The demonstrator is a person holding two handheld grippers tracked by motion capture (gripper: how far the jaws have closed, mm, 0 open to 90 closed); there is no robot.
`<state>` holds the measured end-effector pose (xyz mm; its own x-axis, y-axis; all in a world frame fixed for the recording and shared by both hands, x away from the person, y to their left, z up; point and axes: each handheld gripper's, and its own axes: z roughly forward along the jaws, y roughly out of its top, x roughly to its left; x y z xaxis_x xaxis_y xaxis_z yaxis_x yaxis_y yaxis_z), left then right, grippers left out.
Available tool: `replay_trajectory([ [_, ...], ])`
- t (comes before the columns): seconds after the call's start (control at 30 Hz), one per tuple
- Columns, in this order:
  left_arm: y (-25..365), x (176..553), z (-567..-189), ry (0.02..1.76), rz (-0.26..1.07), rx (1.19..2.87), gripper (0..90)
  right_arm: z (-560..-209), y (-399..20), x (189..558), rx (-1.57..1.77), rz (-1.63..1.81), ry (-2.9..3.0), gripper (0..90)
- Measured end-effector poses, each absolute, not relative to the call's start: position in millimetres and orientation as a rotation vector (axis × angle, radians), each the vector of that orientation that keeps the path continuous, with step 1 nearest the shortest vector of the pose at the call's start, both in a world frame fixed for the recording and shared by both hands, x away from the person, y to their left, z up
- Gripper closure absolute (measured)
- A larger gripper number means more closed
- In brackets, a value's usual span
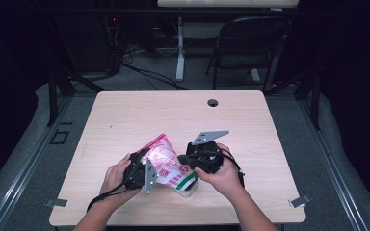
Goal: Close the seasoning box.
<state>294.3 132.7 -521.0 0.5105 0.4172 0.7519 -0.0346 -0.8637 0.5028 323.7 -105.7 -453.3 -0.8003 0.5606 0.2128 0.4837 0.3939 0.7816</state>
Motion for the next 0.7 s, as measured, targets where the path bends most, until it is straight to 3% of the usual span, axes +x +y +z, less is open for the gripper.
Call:
replay_trajectory([
  [0.7, 131.9, 292.4, -514.4, 0.235, 1.437, 2.322, 57.3, -454.6, -106.1, 323.1, 0.963, 1.407, 2.552, 90.0],
])
